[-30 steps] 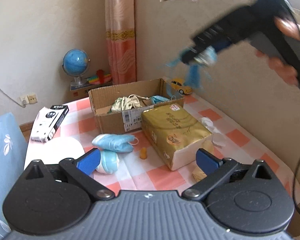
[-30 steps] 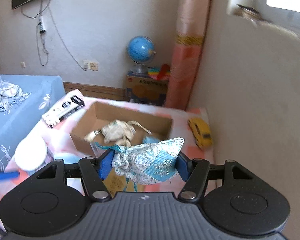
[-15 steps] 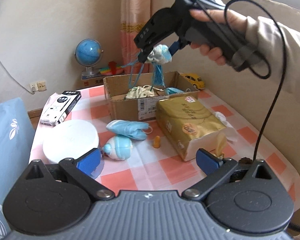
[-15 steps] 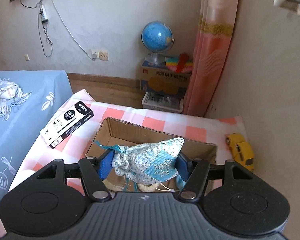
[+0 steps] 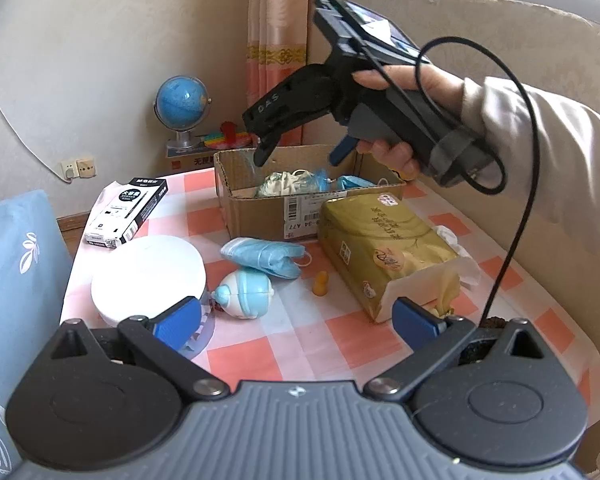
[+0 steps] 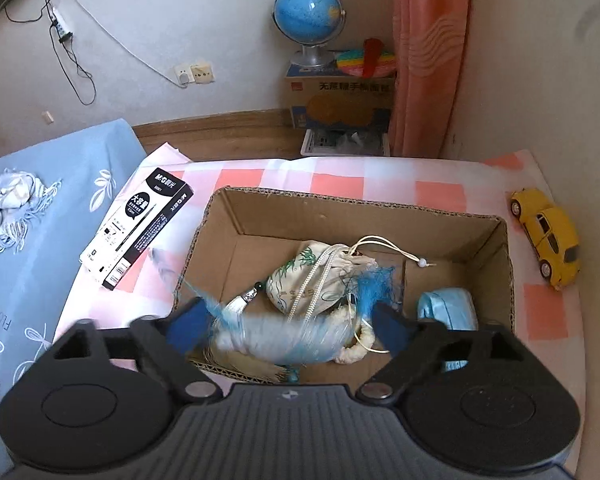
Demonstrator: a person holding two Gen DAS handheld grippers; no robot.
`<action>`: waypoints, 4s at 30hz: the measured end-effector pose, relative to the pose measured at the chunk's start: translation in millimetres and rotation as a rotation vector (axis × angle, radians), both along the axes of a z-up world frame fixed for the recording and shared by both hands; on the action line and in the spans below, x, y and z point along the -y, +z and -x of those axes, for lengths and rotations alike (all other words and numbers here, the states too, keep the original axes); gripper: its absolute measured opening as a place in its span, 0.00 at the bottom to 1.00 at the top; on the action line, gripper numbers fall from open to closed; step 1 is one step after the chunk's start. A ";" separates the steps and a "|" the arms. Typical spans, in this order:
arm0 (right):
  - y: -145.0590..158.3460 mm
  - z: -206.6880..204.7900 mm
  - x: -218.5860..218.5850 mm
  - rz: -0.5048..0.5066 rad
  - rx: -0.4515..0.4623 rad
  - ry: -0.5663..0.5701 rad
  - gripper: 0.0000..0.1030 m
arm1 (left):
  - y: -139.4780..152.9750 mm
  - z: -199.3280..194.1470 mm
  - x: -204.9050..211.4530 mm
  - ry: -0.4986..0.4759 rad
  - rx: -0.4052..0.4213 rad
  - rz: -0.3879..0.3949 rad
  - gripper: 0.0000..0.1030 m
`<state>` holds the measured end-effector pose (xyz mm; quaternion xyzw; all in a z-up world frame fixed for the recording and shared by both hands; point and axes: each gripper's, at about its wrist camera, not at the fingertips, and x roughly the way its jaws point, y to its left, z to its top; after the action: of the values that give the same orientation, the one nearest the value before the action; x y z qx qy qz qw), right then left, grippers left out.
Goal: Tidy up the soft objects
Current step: 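Carry the blue floral pouch into the box and open the right gripper, then grasp the light blue face mask with the left gripper while the right grasps the yellow knotted cloth, then carry the mask into the box and open the left gripper while the right holds the yellow cloth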
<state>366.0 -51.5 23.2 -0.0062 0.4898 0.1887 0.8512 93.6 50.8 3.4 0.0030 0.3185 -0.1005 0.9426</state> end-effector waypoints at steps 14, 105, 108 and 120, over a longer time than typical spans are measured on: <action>20.2 45.1 25.3 0.015 0.085 0.017 1.00 | 4.6 5.9 1.3 0.009 0.009 -0.008 0.98; -78.8 231.0 87.3 0.150 0.246 0.145 0.50 | -37.8 -168.8 13.1 -0.330 -0.325 -0.271 0.48; -77.2 232.4 87.4 0.147 0.248 0.142 0.47 | -35.9 -167.4 11.4 -0.328 -0.320 -0.268 0.45; -62.0 241.8 91.2 0.121 0.260 0.136 0.46 | -14.2 -154.6 6.1 -0.317 -0.268 -0.251 0.42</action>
<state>124.2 -142.7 -38.8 -0.1151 0.3843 0.2136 0.8908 248.1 44.7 -10.8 0.1565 0.4462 -0.2064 0.8566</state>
